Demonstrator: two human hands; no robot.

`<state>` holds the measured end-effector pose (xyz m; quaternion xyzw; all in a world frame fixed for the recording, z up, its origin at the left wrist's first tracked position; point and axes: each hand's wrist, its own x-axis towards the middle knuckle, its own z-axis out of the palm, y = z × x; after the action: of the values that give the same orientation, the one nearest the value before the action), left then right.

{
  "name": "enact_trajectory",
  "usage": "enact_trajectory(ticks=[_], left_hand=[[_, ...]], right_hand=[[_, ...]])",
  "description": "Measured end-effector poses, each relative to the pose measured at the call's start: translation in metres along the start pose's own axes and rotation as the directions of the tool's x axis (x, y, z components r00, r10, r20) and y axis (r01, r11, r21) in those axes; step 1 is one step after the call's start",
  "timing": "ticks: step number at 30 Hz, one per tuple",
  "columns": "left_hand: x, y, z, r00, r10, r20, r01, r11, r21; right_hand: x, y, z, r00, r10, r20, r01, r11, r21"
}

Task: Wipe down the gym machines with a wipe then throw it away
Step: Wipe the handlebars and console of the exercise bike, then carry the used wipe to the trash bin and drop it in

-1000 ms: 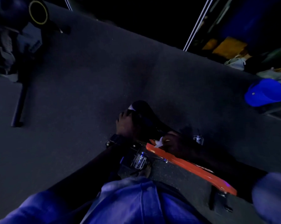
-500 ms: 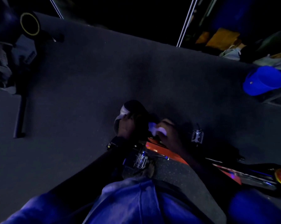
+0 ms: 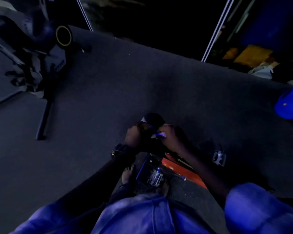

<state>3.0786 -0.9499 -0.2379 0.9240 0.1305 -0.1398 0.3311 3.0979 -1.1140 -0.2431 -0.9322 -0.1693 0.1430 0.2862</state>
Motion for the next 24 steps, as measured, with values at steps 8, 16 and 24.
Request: enact_trajectory(ticks=[8, 16, 24], left_hand=[[-0.004, 0.012, -0.092, 0.945, -0.082, -0.317, -0.069, 0.897, -0.438], [-0.056, -0.009, -0.257, 0.736, -0.114, -0.667, -0.332, 0.799, -0.502], [-0.177, -0.134, -0.385, 0.369, -0.294, -0.882, -0.355, 0.832, -0.426]], right_hand=[[0.062, -0.076, -0.046, 0.989, 0.099, -0.112, -0.023, 0.839, 0.544], [0.111, -0.248, -0.094, 0.952, -0.24, -0.188, 0.3, 0.622, 0.723], [0.126, -0.434, -0.038, 0.841, -0.539, -0.047, 0.369, 0.508, 0.778]])
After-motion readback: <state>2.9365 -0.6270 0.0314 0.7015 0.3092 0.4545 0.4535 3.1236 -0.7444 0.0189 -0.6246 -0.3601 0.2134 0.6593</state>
